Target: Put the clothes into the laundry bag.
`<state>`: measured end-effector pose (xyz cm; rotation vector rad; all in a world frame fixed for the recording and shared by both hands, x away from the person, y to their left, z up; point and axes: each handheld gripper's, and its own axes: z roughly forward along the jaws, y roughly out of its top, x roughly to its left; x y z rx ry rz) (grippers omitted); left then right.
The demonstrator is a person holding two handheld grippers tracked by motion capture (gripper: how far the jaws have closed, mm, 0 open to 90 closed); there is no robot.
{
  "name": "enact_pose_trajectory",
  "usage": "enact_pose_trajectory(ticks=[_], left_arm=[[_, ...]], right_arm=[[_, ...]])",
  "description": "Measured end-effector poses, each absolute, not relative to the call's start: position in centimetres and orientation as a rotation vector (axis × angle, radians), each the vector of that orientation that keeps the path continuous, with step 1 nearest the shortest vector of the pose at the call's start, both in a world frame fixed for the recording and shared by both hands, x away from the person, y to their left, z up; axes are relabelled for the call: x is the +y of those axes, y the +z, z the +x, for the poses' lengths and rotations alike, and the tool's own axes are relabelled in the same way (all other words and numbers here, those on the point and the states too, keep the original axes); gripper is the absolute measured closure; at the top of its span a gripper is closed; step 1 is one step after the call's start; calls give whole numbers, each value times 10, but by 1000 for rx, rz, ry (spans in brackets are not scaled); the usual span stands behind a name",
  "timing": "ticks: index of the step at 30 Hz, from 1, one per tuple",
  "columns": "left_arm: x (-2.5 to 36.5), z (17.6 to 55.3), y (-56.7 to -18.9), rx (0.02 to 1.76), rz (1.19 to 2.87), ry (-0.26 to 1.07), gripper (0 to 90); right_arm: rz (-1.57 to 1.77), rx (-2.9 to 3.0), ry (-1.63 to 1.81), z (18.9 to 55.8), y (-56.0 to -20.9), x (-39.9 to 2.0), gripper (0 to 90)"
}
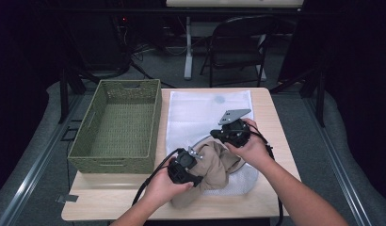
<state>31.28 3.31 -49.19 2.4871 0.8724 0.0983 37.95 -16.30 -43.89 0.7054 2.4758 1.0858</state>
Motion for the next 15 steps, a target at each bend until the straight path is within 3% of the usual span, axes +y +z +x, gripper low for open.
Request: enact_pose_trajectory(ticks=[15], left_arm=[[28,325,-496,938,2477,128,492]], right_arm=[[680,2471,1085,371,-434,-165,887]])
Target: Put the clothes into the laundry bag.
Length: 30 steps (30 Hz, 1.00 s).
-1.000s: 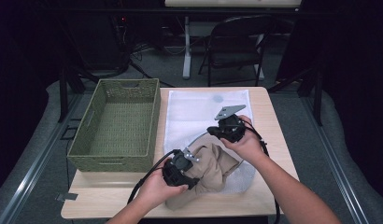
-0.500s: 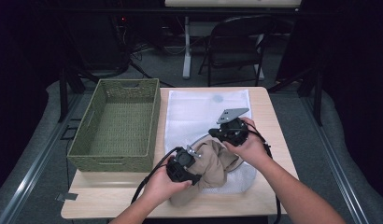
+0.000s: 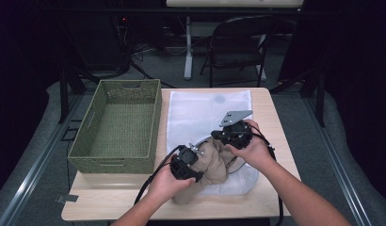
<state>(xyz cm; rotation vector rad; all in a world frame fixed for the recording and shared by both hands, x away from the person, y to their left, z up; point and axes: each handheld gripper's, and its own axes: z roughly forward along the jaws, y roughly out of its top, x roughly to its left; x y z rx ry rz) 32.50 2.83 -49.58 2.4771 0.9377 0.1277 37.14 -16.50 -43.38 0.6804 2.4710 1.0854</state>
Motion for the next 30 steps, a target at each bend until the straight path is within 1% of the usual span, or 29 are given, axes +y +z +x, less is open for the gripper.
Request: enact_pose_trajectory(ticks=[10,20,30], left_arm=[[22,332,-499,976,2466,147,492],[25,335,-499,998,2464,159,492],[13,343,-495,1025,2429,183,490]], right_arm=[[671,2465,1086,368,-432,-165,887],[672,2458,1096,367,-428,-169,887],[646,2459,1112,363,-424,-162,887]])
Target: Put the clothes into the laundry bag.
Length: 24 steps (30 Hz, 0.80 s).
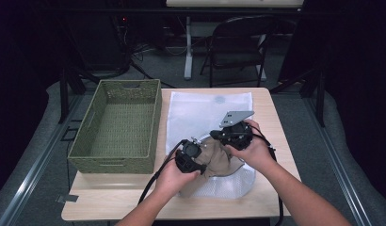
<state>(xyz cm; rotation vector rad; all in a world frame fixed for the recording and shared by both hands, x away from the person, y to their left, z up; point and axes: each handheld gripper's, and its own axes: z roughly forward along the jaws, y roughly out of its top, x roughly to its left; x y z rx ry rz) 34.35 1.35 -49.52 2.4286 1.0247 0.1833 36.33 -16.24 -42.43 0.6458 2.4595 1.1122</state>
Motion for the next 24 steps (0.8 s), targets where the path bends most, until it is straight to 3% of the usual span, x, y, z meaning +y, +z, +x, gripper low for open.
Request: enact_pose_trajectory(ticks=[24], left_arm=[[6,365,-525,1102,2365,236,466]], right_arm=[[692,2464,1100,373,-435,-163,887]])
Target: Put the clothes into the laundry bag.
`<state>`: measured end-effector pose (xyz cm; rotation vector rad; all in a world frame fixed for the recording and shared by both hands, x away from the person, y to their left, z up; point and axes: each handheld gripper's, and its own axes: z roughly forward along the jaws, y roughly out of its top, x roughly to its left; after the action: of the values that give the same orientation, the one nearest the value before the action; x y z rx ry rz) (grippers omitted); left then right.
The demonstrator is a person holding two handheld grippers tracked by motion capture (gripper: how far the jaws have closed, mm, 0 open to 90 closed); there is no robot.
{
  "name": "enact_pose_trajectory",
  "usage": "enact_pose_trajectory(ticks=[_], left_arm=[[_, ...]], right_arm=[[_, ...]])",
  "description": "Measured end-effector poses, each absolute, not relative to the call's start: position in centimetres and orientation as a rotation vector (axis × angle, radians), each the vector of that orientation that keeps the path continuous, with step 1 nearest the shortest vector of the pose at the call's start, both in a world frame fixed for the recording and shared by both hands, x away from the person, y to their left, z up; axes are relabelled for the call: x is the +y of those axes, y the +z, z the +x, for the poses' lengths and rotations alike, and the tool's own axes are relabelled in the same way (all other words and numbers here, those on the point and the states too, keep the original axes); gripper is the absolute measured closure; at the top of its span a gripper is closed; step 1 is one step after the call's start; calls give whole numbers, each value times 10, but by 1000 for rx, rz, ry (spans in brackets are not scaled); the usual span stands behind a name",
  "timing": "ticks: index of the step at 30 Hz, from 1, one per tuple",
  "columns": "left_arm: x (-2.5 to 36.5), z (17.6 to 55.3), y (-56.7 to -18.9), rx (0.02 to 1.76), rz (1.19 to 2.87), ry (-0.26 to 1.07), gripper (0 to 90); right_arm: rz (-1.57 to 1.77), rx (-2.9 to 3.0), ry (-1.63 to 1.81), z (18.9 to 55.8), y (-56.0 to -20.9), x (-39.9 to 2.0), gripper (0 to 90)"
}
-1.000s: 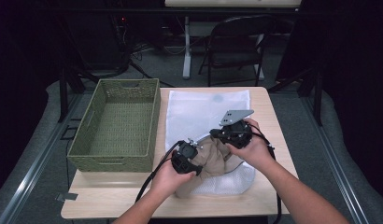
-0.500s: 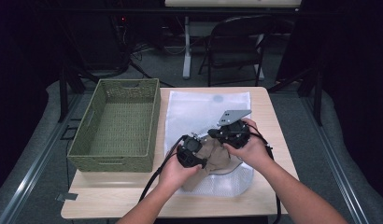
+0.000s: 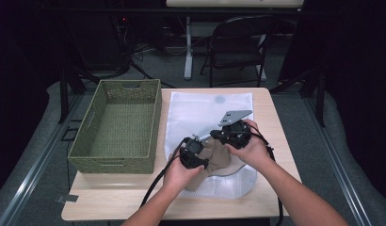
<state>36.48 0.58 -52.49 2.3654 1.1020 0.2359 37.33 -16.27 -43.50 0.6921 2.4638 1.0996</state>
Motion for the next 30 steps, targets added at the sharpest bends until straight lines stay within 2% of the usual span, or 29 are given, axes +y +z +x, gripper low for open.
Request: enact_pose_trajectory(ticks=[13,30], left_arm=[[7,362,-532,1091,2328,253,377],[17,341,-501,985,2251,333,335]], right_arm=[[687,2468,1097,373,-437,-160,887],[707,2461,1101,375,-440,-162,887]])
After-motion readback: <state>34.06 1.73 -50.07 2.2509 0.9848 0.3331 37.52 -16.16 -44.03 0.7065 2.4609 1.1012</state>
